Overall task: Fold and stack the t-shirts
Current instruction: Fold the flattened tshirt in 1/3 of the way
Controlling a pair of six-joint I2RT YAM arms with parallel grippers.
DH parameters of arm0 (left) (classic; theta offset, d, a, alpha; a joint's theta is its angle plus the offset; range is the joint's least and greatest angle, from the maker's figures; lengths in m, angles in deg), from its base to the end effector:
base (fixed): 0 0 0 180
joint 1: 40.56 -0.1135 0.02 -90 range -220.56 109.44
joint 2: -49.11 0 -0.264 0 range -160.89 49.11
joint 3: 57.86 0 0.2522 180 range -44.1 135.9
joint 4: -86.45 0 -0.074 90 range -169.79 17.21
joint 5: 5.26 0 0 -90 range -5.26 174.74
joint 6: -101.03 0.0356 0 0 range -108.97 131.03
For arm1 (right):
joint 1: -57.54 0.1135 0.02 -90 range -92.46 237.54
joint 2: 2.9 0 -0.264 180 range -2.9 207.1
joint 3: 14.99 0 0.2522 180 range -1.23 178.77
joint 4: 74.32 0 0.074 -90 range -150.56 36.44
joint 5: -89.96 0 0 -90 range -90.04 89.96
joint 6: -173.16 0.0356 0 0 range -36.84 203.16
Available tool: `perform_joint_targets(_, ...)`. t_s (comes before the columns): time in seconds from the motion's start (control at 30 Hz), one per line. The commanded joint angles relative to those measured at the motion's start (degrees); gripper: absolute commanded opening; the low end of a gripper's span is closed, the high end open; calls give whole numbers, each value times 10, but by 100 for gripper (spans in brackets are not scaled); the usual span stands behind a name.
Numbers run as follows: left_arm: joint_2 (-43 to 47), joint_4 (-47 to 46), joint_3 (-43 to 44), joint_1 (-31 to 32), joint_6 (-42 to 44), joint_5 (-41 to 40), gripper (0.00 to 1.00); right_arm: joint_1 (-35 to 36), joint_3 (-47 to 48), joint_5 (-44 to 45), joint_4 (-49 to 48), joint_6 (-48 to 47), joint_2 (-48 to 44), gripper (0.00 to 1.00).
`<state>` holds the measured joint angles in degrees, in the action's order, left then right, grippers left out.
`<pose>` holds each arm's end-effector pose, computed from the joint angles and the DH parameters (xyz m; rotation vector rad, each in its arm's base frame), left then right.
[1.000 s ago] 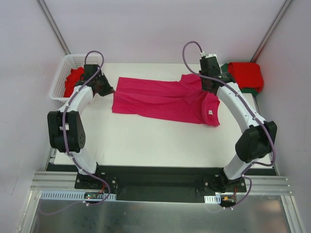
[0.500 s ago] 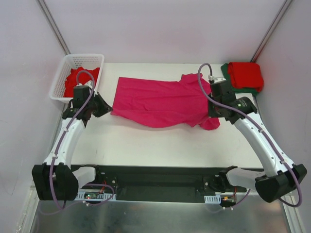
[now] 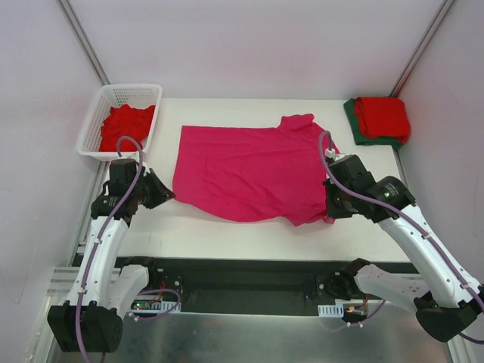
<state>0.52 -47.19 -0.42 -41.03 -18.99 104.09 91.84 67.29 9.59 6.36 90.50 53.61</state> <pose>0.1800 -0.0103 0.2848 -0.4100 2.2250 -0.6551 0.1390 0.0876 0.3540 -0.5202 2.4570 0.0845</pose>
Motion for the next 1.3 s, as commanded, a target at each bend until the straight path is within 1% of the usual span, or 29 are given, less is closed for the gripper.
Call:
perform_joint_targets(0.0,18,28,-7,-3,-1,0,0,14,0,-7,52,30,-9,2)
perform_joint_targets(0.13,20,33,-3,-3,0,-20,0,16,5,10,74,34,-11,1)
perform_joint_targets(0.23,11,33,3,-3,-2,-35,0,16,4,40,77,43,-13,1)
perform_joint_targets(0.4,-15,33,22,-3,-5,-78,0,16,9,132,68,58,-5,1)
perform_joint_targets(0.53,-43,22,38,-3,-5,-119,0,15,15,202,40,60,35,1)
perform_joint_targets(0.6,-63,10,43,-3,-5,-126,0,13,13,207,19,49,52,1)
perform_joint_targets(0.7,-93,-11,52,-3,-3,-136,0,10,8,203,-40,34,89,1)
perform_joint_targets(0.87,-140,-46,62,-3,0,-153,0,5,16,236,-83,14,145,1)
perform_joint_targets(0.93,-159,-54,64,-3,1,-156,0,-1,27,243,-104,-3,157,1)
perform_joint_targets(1.13,-214,-88,78,-3,1,-151,0,-31,58,223,-159,-52,214,1)
perform_joint_targets(1.27,-249,-102,97,-3,5,-152,0,-46,100,215,-185,-83,258,1)
